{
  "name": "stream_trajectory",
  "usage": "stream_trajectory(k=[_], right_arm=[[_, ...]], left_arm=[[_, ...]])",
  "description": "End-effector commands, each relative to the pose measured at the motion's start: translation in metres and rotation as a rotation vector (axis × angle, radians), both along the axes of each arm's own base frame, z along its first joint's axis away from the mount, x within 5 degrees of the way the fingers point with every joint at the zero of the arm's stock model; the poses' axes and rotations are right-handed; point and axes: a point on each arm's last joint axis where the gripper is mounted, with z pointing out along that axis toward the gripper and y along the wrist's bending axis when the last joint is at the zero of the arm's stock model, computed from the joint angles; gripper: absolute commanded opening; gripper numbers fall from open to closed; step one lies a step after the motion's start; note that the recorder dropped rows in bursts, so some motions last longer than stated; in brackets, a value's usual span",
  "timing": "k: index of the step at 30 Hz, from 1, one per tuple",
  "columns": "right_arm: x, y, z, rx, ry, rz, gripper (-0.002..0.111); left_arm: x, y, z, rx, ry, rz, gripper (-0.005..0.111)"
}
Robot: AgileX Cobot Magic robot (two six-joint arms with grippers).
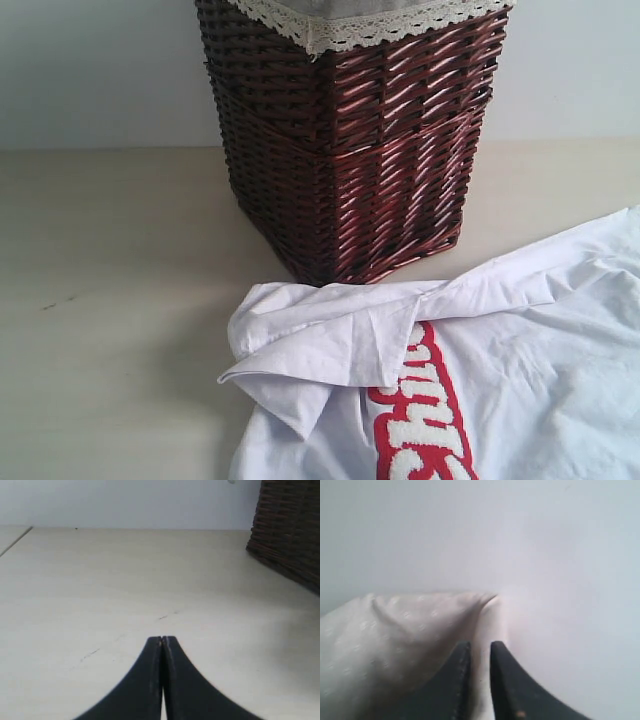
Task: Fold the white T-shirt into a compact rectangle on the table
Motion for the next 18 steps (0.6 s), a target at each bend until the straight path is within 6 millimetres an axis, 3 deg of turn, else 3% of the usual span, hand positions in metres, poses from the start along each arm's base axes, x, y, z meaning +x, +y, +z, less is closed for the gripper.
stream_trajectory(k=[1, 4, 9, 15, 18], right_arm=[[0.029, -0.006, 0.003, -0.068, -0.057, -0.055, 0.048], [0.049, -0.008, 0.002, -0.011, 0.003, -0.056, 0.055], [0.069, -0.001, -0.008, 0.011, 0.131, 0.024, 0.052], [0.077, 0.030, -0.032, -0.288, 0.182, 0.098, 0.052], [0.080, 0.044, -0.044, -0.351, 0.204, 0.119, 0.052]], left_arm=[[0.000, 0.000, 0.002, 0.003, -0.017, -0.002, 0.000], [0.000, 0.000, 0.002, 0.003, -0.017, -0.002, 0.000], [0.000, 0.000, 0.002, 0.003, -0.017, -0.002, 0.000], [0.000, 0.000, 0.002, 0.003, -0.017, -0.002, 0.000], [0.000, 0.000, 0.002, 0.003, -0.017, -0.002, 0.000]])
